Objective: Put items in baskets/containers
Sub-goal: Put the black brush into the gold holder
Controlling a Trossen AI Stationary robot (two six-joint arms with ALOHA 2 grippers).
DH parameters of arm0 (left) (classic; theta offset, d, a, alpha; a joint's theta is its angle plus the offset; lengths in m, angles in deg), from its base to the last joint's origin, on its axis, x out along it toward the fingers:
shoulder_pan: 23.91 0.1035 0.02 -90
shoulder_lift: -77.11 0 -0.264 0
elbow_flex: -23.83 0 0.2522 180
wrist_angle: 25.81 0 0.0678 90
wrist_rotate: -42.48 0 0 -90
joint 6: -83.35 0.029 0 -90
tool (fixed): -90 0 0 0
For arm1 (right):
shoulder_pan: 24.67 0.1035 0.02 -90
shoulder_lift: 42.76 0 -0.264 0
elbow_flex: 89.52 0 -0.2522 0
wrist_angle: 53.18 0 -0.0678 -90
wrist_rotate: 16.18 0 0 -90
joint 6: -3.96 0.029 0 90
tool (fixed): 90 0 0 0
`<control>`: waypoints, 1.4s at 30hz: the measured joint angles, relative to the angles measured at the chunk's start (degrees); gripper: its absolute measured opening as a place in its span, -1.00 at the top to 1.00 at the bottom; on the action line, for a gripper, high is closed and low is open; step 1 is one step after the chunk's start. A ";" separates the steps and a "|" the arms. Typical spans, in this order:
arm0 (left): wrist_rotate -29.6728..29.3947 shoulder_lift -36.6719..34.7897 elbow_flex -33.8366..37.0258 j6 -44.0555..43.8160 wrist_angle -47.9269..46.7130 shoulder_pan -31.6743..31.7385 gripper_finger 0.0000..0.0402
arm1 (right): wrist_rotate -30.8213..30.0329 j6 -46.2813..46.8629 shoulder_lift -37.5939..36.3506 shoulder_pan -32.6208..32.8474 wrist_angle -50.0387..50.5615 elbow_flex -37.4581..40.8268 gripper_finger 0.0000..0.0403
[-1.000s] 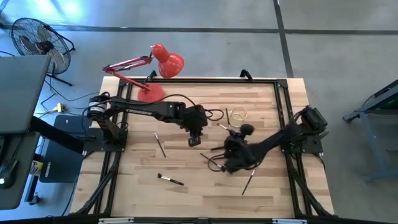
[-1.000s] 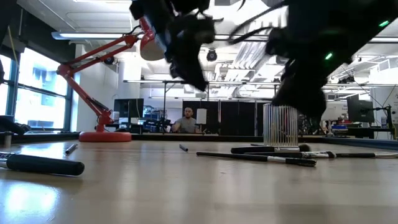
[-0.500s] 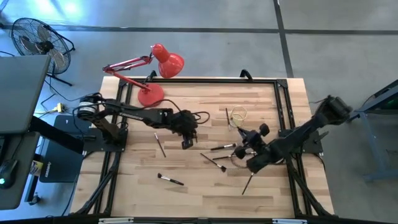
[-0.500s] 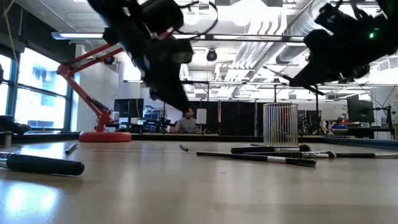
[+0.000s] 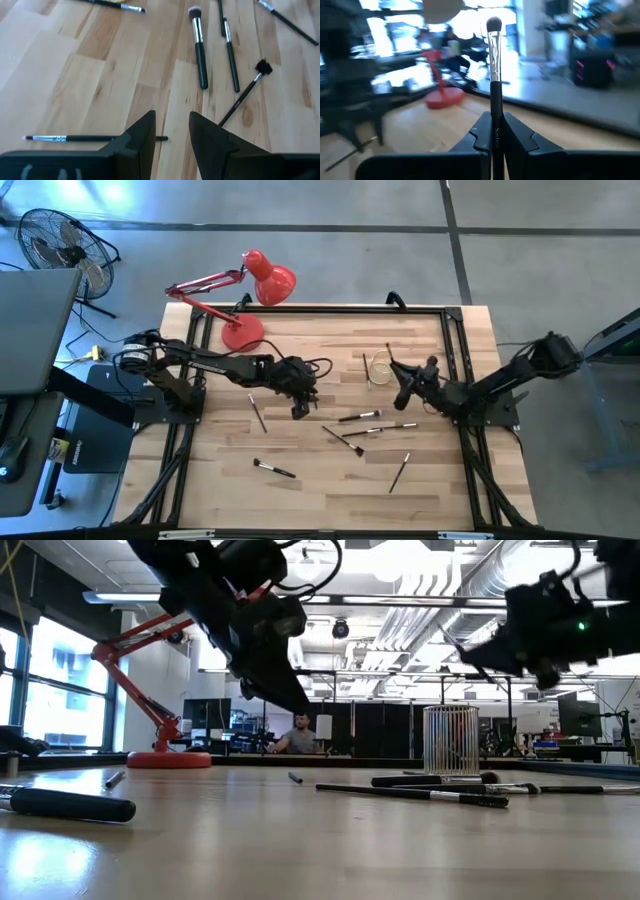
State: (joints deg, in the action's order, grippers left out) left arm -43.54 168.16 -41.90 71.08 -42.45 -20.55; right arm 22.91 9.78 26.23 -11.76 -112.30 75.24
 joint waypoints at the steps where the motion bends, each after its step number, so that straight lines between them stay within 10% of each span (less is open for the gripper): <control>1: -0.04 0.00 0.00 0.06 0.17 0.00 0.42 | 3.59 -2.00 0.27 -1.80 -0.50 -1.03 0.91; 24: 0.27 0.07 0.00 1.68 0.30 0.00 0.42 | 19.96 -4.69 12.43 -20.45 -2.39 -2.86 0.91; 42: 1.61 0.07 -0.02 1.64 0.37 0.00 0.42 | 22.70 -4.37 14.77 -21.30 -1.61 -2.91 0.75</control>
State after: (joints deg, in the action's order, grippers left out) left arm -41.93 168.22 -41.92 72.72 -42.08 -20.55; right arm 45.61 5.42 41.00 -33.06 -113.91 72.33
